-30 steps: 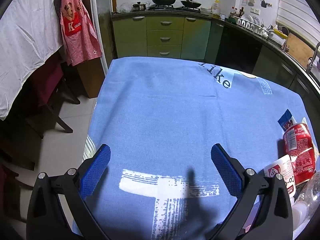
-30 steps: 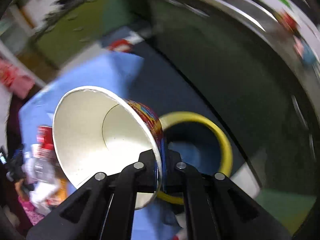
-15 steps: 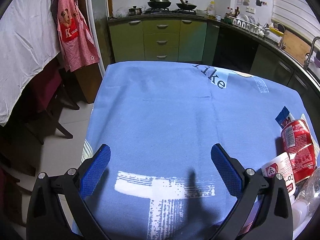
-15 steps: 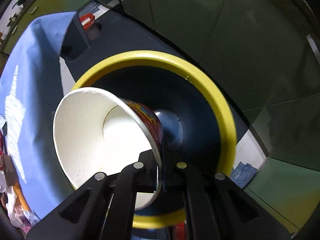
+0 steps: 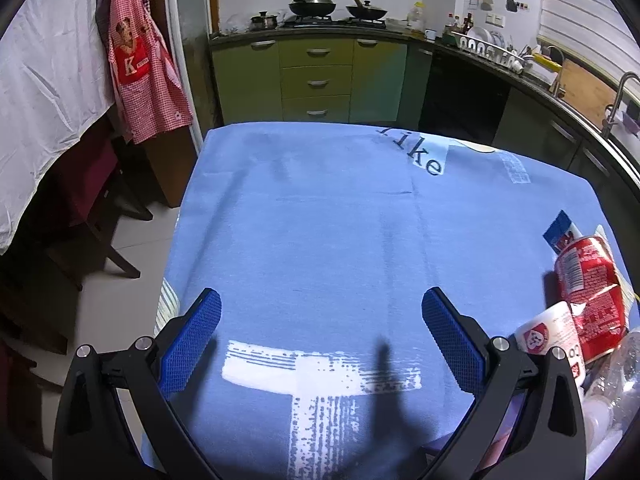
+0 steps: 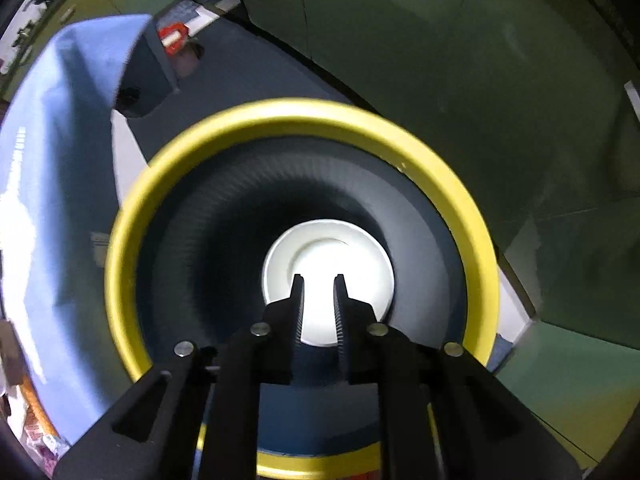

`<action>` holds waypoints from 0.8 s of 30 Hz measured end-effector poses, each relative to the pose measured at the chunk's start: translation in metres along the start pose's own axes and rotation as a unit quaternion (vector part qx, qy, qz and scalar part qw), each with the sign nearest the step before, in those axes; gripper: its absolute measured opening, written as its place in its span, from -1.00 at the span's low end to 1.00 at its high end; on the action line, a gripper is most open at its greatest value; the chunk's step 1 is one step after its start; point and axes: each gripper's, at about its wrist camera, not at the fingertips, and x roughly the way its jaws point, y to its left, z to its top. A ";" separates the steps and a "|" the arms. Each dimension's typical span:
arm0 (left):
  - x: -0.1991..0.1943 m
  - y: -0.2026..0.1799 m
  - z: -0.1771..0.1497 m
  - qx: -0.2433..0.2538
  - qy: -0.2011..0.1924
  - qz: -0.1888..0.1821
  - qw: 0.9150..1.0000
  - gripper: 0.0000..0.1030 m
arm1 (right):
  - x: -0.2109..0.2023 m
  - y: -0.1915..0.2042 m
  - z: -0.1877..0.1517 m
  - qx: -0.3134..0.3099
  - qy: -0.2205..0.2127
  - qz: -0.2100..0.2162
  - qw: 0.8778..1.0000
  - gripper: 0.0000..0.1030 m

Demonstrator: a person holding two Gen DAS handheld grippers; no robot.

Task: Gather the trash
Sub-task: 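Carry the paper cup over the yellow-rimmed bin and open the right gripper, then grasp the clear plastic bottle with the left gripper and lift it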

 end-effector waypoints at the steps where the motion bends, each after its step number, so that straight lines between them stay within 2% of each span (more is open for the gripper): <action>1: -0.003 -0.001 0.001 0.002 -0.002 -0.008 1.000 0.93 | -0.006 -0.001 -0.003 -0.001 -0.005 0.007 1.000 -0.71; 5: -0.028 -0.007 0.006 0.028 -0.025 -0.046 0.998 0.93 | -0.032 0.014 -0.015 -0.022 -0.031 0.034 0.999 -0.62; 7: -0.049 -0.015 0.010 0.066 -0.039 -0.074 0.994 0.93 | -0.043 0.025 -0.017 -0.036 -0.044 0.047 0.997 -0.59; 8: -0.060 -0.022 0.012 0.094 -0.042 -0.092 0.990 0.93 | -0.049 0.027 -0.022 -0.042 -0.050 0.053 0.996 -0.58; 10: -0.080 -0.040 0.015 0.159 -0.044 -0.140 0.976 0.93 | -0.059 0.035 -0.025 -0.056 -0.061 0.066 0.994 -0.56; 12: -0.096 -0.063 0.014 0.227 -0.041 -0.194 0.954 0.93 | -0.072 0.038 -0.039 -0.071 -0.070 0.081 0.992 -0.45; 13: -0.104 -0.079 0.013 0.268 -0.033 -0.228 0.936 0.93 | -0.076 0.041 -0.045 -0.076 -0.075 0.087 0.990 -0.42; 16: -0.116 -0.118 0.011 0.347 0.004 -0.284 0.894 0.93 | -0.083 0.050 -0.058 -0.095 -0.081 0.100 0.987 -0.40; 17: -0.118 -0.132 0.011 0.375 0.019 -0.295 0.879 0.93 | -0.084 0.054 -0.065 -0.103 -0.079 0.103 0.986 -0.40; 18: -0.119 -0.143 0.010 0.394 0.027 -0.302 0.868 0.93 | -0.082 0.057 -0.065 -0.108 -0.078 0.104 0.986 -0.40; 20: -0.119 -0.171 0.004 0.465 0.043 -0.307 0.829 0.93 | -0.081 0.063 -0.072 -0.115 -0.076 0.108 0.985 -0.40; 21: -0.119 -0.179 0.000 0.488 0.046 -0.305 0.816 0.93 | -0.080 0.064 -0.076 -0.119 -0.073 0.113 0.984 -0.40; 23: -0.116 -0.199 -0.011 0.542 0.068 -0.303 0.781 0.93 | -0.085 0.066 -0.087 -0.122 -0.073 0.115 0.983 -0.40; 24: -0.114 -0.205 -0.015 0.555 0.078 -0.305 0.770 0.93 | -0.088 0.066 -0.093 -0.123 -0.074 0.115 0.983 -0.40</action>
